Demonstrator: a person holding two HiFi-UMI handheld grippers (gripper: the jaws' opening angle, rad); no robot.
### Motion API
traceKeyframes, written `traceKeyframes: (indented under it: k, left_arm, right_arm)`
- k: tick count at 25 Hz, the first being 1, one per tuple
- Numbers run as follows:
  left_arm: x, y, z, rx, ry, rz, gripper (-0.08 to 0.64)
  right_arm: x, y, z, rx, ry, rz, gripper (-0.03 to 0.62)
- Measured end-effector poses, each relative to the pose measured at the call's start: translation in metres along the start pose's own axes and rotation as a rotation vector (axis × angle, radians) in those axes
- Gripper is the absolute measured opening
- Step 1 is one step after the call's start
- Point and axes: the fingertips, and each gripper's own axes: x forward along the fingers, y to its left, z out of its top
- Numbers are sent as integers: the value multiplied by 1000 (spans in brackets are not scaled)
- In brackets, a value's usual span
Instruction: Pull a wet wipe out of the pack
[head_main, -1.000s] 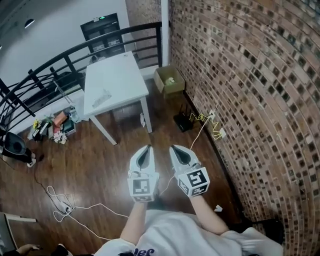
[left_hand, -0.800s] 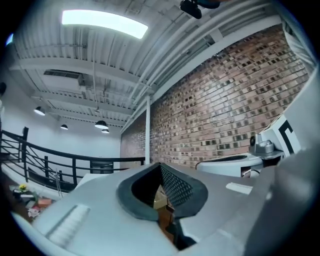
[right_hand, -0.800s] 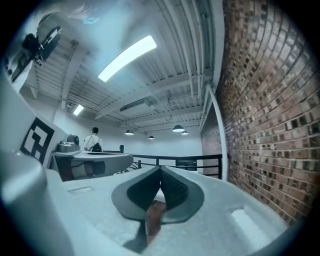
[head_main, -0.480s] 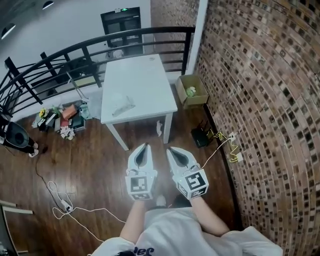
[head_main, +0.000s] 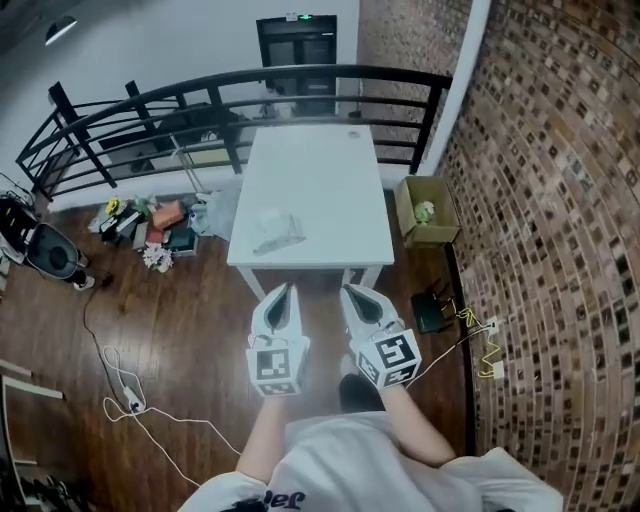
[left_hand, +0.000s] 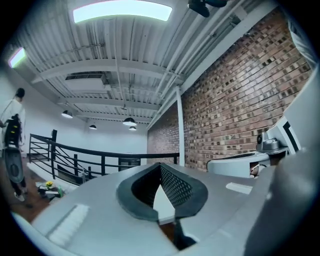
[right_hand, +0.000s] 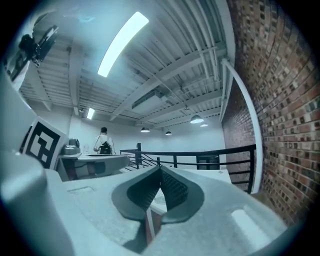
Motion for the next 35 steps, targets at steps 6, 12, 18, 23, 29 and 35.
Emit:
traceKeyframes:
  k: [6, 12, 18, 23, 29, 35]
  left_arm:
    - [84, 25, 32, 51, -57, 98, 15]
    - [124, 34, 23, 57, -23, 130, 15]
    - [133, 92, -2, 41, 45, 224, 15]
    - [153, 146, 2, 39, 32, 247, 15]
    - [164, 202, -4, -1, 14, 240, 15]
    - [163, 232, -11, -37, 5, 210, 15]
  right_arm:
    - [80, -68, 42, -22, -76, 61, -12]
    - [133, -102, 32, 23, -48, 107, -12]
    - [183, -79, -5, 65, 55, 199, -12]
    - [237, -62, -4, 77, 67, 243, -12]
    - [284, -47, -10, 50, 100, 246, -12]
    - [316, -12, -22, 92, 115, 247, -12]
